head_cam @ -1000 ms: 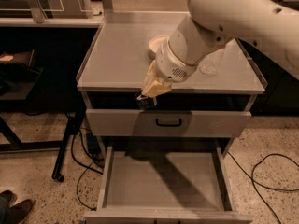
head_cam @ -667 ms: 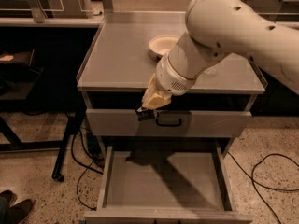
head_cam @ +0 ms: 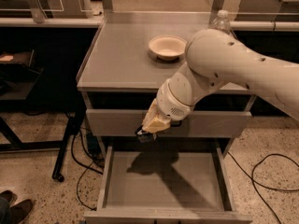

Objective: Place rxbar blueberry into middle drawer

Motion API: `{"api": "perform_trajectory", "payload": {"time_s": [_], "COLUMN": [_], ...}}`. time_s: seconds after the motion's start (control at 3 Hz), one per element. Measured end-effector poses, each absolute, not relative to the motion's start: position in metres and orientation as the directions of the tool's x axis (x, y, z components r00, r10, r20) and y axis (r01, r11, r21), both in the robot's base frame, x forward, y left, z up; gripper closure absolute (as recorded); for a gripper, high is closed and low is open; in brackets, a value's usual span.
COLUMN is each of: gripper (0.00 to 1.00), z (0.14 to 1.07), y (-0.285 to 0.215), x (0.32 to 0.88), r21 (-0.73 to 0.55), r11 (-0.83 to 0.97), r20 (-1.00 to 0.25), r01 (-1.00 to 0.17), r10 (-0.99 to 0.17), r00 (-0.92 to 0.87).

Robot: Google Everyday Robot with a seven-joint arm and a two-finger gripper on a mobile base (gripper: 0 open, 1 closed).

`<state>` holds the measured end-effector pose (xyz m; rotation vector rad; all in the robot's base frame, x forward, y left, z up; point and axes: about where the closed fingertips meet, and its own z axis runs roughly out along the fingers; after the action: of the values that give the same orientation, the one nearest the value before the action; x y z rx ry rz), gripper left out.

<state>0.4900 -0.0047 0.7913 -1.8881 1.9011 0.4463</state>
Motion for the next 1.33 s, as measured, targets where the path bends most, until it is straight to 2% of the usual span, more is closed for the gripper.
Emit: {"api": "perform_trajectory", "payload": {"time_s": [0.67, 1.33], "gripper": [1.00, 1.00], "z": [0.765, 0.698], "y": [-0.013, -0.055], "x": [0.483, 0.460], "r21": [-0.025, 0.085], "r11": [0.053, 0.166], "r20": [-0.486, -0.437], "r01": [-0.998, -0.982], "r10": [-0.873, -0.880], "r00": [-0.034, -0.186]}}
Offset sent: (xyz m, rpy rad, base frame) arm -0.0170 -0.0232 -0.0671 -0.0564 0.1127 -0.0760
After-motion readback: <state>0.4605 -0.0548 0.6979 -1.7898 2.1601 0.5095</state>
